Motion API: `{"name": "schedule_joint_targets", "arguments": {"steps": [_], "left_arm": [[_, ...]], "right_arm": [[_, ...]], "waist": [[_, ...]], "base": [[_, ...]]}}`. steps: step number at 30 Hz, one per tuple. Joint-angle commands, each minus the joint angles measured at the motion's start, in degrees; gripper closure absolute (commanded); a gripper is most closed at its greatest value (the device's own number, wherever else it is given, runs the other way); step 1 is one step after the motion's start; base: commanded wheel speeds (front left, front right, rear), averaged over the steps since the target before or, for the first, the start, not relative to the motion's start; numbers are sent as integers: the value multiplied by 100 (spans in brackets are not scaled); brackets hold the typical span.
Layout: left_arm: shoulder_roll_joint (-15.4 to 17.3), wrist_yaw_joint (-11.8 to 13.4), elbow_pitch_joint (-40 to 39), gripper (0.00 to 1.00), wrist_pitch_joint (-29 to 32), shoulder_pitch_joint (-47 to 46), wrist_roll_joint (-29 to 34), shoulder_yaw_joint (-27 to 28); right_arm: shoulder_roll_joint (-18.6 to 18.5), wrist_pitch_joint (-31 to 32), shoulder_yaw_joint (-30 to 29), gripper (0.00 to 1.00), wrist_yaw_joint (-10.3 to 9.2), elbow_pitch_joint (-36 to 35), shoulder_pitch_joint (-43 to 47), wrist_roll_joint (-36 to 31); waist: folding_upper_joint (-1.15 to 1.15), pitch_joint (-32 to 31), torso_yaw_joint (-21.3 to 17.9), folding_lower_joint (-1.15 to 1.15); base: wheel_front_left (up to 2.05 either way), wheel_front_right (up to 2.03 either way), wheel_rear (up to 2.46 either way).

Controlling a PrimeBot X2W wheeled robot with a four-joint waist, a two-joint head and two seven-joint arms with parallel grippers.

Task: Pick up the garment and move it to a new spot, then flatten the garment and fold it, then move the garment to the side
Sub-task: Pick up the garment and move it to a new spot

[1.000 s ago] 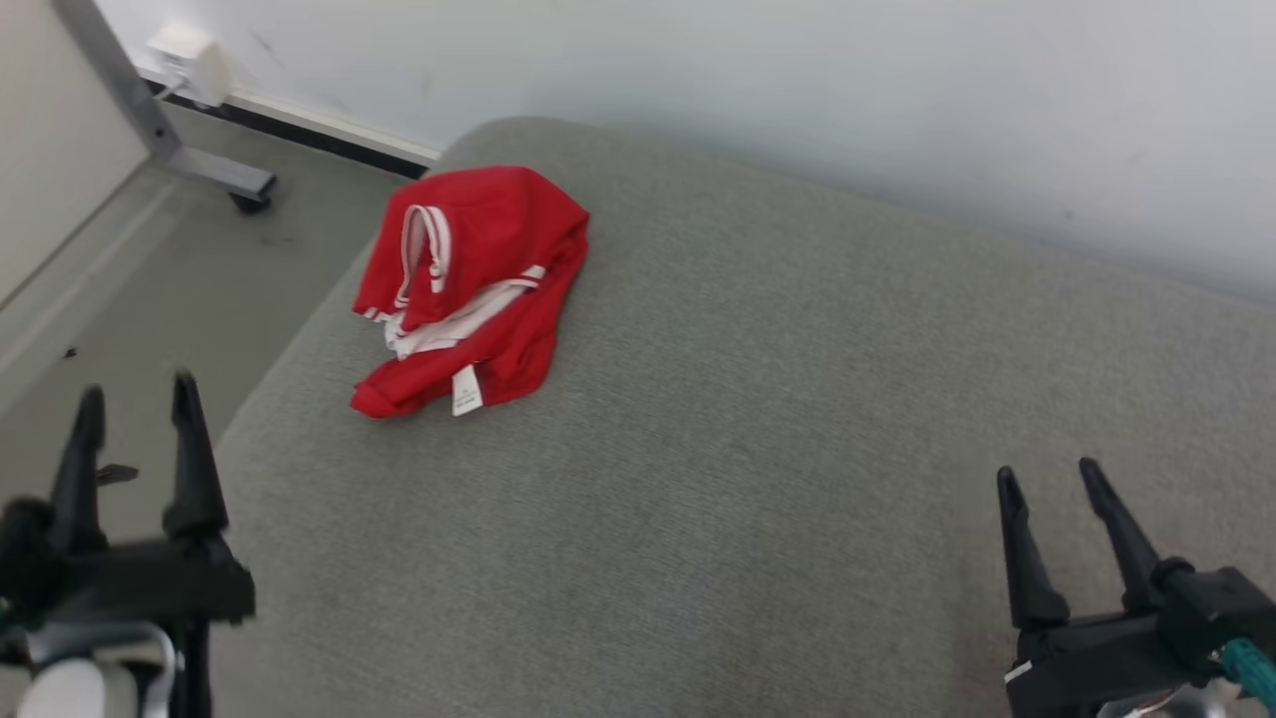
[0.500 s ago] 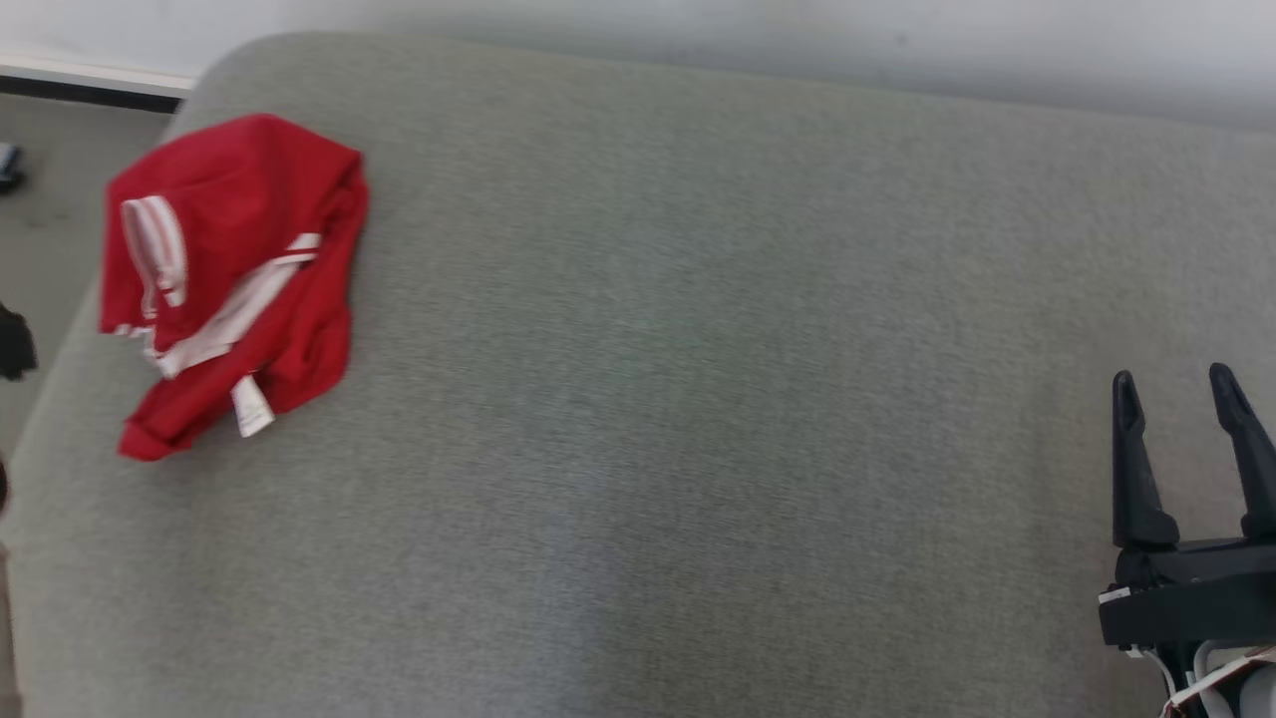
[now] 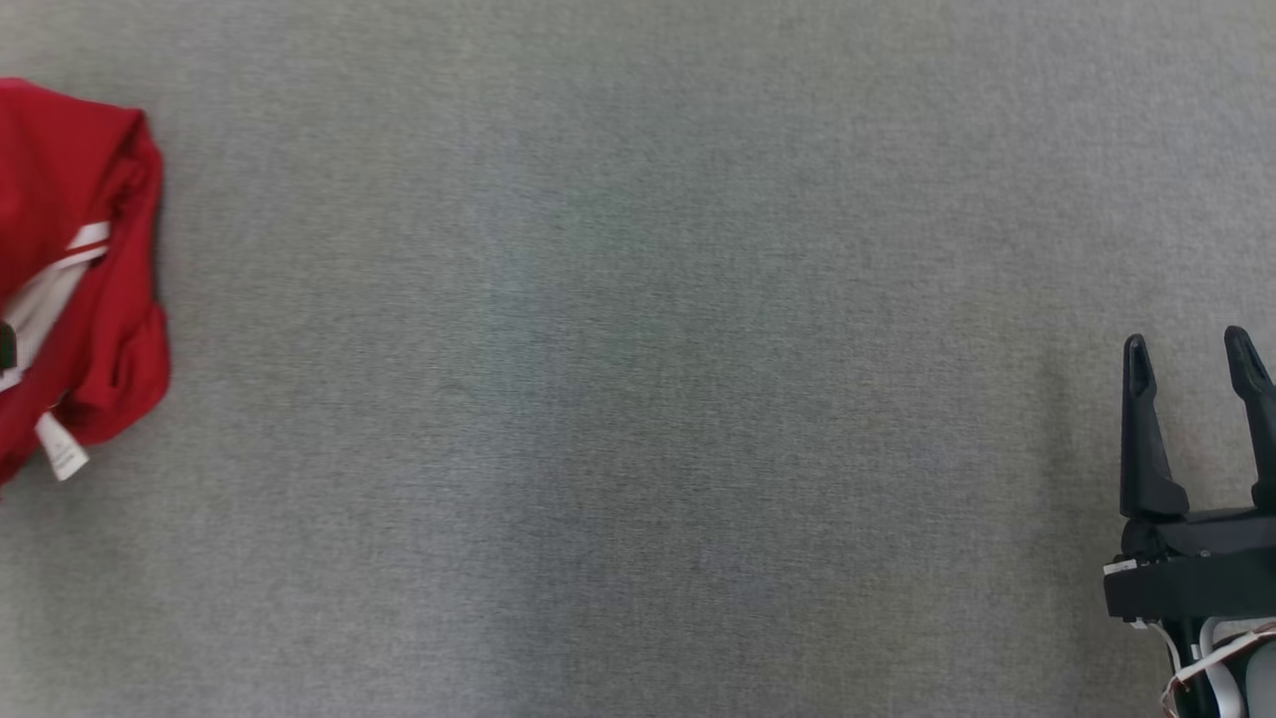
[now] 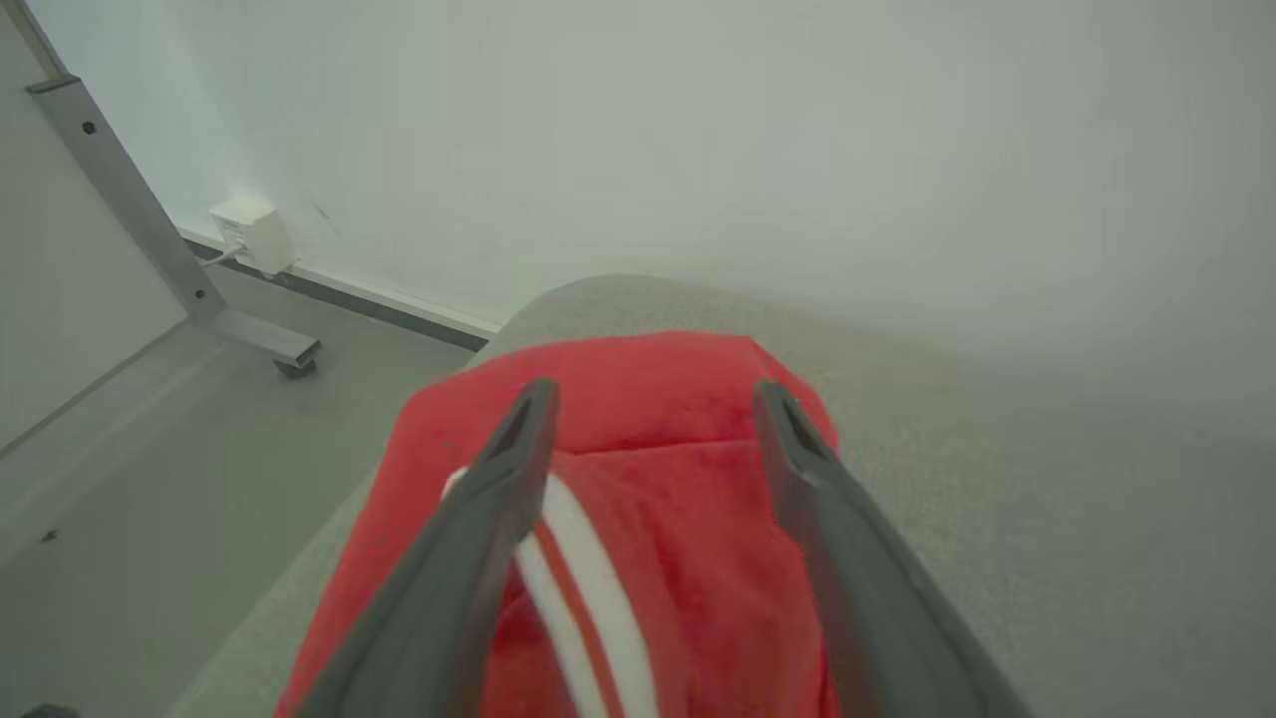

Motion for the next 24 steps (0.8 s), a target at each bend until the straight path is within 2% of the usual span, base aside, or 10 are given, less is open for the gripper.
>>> {"name": "schedule_joint_targets", "arguments": {"steps": [1,6,11,12,13,24], "left_arm": [[42,-26,288,0,129,-108,-40,-35],[49,-91,1277,0,873,-223,-197,-228],[-19,-127,1910,0,1433,-208,-301,-407],[-24,-131,2008,56,1510,-208,-325,-427],[-24,-112,2098,100,1495,-240,-349,-454],[230,-123,1880,100,201,-482,-159,-591]], "right_arm": [[8,-15,21,0,-15,14,-53,-27],[67,-55,112,0,-15,124,-108,-35],[119,-81,151,0,-15,184,-149,-55],[121,-79,153,0,-15,191,-163,-53],[112,-79,167,0,-15,207,-180,-42],[201,-140,213,0,-15,387,-105,18]], "waist": [[-1,133,-133,-1],[-1,112,-188,-1],[-1,67,-214,-1],[-1,57,-217,-1],[-1,26,-217,-1],[-1,-373,-135,-1]], "base": [[0,0,0],[0,0,0],[0,0,0],[0,0,0],[0,0,0],[0,0,0]]}}
